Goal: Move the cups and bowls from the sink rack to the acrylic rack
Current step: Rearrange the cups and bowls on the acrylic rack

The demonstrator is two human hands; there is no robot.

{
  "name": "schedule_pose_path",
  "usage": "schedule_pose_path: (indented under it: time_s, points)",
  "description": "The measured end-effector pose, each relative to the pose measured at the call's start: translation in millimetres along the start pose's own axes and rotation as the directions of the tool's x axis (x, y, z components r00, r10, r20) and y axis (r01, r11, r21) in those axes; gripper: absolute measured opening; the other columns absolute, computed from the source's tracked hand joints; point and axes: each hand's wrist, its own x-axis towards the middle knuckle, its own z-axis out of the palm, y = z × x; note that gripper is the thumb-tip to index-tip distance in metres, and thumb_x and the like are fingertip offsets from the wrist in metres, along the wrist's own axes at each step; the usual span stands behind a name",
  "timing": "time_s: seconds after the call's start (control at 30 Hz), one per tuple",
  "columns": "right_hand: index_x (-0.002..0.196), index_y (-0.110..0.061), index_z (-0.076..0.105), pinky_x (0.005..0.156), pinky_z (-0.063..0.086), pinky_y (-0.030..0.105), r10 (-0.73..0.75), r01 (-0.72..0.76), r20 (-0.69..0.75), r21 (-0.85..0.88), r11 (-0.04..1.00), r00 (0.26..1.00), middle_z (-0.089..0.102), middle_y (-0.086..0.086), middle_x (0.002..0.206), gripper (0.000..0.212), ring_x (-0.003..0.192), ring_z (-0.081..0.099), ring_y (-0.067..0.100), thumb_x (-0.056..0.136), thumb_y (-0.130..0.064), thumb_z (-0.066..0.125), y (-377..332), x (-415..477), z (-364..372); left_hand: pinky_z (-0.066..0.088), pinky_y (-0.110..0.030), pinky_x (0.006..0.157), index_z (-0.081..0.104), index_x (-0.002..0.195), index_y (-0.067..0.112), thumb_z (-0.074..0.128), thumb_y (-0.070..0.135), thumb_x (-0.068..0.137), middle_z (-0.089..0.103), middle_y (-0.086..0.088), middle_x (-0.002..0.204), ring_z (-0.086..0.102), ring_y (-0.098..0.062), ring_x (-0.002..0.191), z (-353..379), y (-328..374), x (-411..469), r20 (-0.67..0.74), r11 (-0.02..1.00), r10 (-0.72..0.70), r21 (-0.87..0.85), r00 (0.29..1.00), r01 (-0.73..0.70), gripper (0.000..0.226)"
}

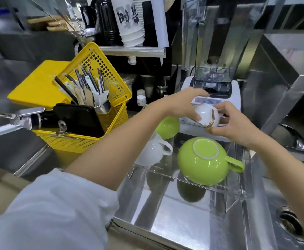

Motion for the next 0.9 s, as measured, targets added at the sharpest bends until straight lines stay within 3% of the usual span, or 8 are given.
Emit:
schedule_pose_path:
  time_s: [0.13, 0.27, 0.37, 0.43, 0.53, 0.63, 0.73, 0.9]
  points:
    - [0.11, -0.028, 0.047, 0.095, 0.048, 0.037, -0.042, 0.041, 0.09, 0.01, 0.999, 0.995, 0.056, -0.002, 0.118, 0.061, 0.105, 0.058, 0.016, 0.065, -0.002, 0.077, -0.7, 1.5, -6.6, 0.024, -0.021, 0.104, 0.029, 0.143, 0.019, 0.071, 0.018, 0.078, 0.032, 0.0, 0.151, 0.031, -0.016, 0.136, 3.6, -6.6, 2.5, 0.194, 0.999, 0.002, 0.039, 0.981, -0.01, 0.077]
    - [0.118, -0.028, 0.043, 0.095, 0.047, 0.031, -0.037, 0.034, 0.109, 0.036, 0.999, 0.993, 0.053, -0.004, 0.122, 0.07, 0.11, 0.057, 0.014, 0.064, 0.001, 0.078, 0.2, 1.5, -6.2, 0.03, -0.024, 0.103, 0.031, 0.14, 0.019, 0.079, 0.022, 0.069, 0.039, 0.0, 0.145, 0.037, -0.016, 0.131, 12.3, -12.1, 8.6, 0.173, 0.999, -0.007, 0.033, 0.985, 0.001, 0.086]
    - [0.127, -0.028, 0.038, 0.097, 0.044, 0.03, -0.046, 0.05, 0.147, -0.025, 0.998, 0.988, 0.052, -0.008, 0.125, 0.079, 0.112, 0.055, 0.011, 0.064, -0.009, 0.081, 1.7, 2.0, -6.5, 0.041, -0.032, 0.098, 0.041, 0.13, 0.019, 0.082, 0.03, 0.062, 0.051, 0.001, 0.13, 0.049, -0.017, 0.116, 17.2, -9.0, 10.9, 0.114, 0.992, 0.022, 0.121, 0.993, -0.036, 0.08]
    - [0.126, -0.03, 0.041, 0.093, 0.045, 0.025, -0.075, 0.087, 0.159, -0.07, 0.994, 0.984, 0.054, -0.007, 0.123, 0.07, 0.109, 0.056, 0.008, 0.069, -0.008, 0.076, 2.2, 0.6, -8.4, 0.046, -0.04, 0.093, 0.046, 0.122, 0.018, 0.082, 0.037, 0.06, 0.057, -0.001, 0.121, 0.054, -0.021, 0.108, 21.7, -5.1, 9.8, 0.05, 0.985, 0.031, 0.168, 0.998, -0.039, 0.074]
    - [0.127, -0.017, 0.043, 0.084, 0.043, 0.024, -0.037, 0.031, 0.081, 0.073, 0.997, 0.996, 0.051, 0.001, 0.121, 0.058, 0.104, 0.053, 0.017, 0.077, 0.008, 0.059, 1.1, -4.8, -14.8, 0.046, -0.039, 0.09, 0.046, 0.122, 0.019, 0.08, 0.046, 0.059, 0.055, -0.001, 0.111, 0.053, -0.023, 0.105, 26.6, -5.2, 8.7, -0.03, 0.984, 0.009, 0.179, 1.0, -0.003, 0.077]
    - [0.098, -0.031, 0.055, 0.084, 0.044, 0.03, -0.026, 0.017, 0.061, 0.152, 0.988, 0.998, 0.058, -0.009, 0.106, 0.039, 0.099, 0.057, 0.019, 0.076, -0.001, 0.067, -0.7, -9.7, -19.1, 0.046, -0.036, 0.083, 0.041, 0.124, 0.023, 0.08, 0.051, 0.056, 0.048, 0.0, 0.106, 0.052, -0.025, 0.105, 31.6, -5.9, 6.9, -0.079, 0.983, -0.022, 0.182, 0.997, 0.036, 0.083]
    - [0.087, -0.026, 0.056, 0.074, 0.046, 0.023, -0.014, 0.013, -0.022, -0.047, 0.999, 1.0, 0.06, -0.011, 0.089, 0.027, 0.085, 0.059, 0.012, 0.072, -0.013, 0.075, -1.8, -9.0, -15.8, 0.044, -0.039, 0.09, 0.035, 0.129, 0.022, 0.078, 0.051, 0.059, 0.046, -0.008, 0.117, 0.047, -0.029, 0.111, 39.3, -1.2, 5.4, -0.083, 0.976, -0.045, 0.207, 0.996, 0.062, 0.087]
    - [0.093, -0.008, 0.069, 0.091, 0.05, 0.042, 0.031, -0.045, -0.066, -0.221, 0.974, 0.997, 0.072, 0.012, 0.092, 0.023, 0.091, 0.066, 0.025, 0.07, -0.006, 0.074, -2.3, -5.7, -11.8, 0.034, -0.041, 0.103, 0.03, 0.135, 0.033, 0.078, 0.052, 0.059, 0.034, -0.013, 0.129, 0.03, -0.033, 0.127, 48.8, 2.0, 7.3, -0.098, 0.97, -0.111, 0.204, 0.989, 0.129, 0.092]
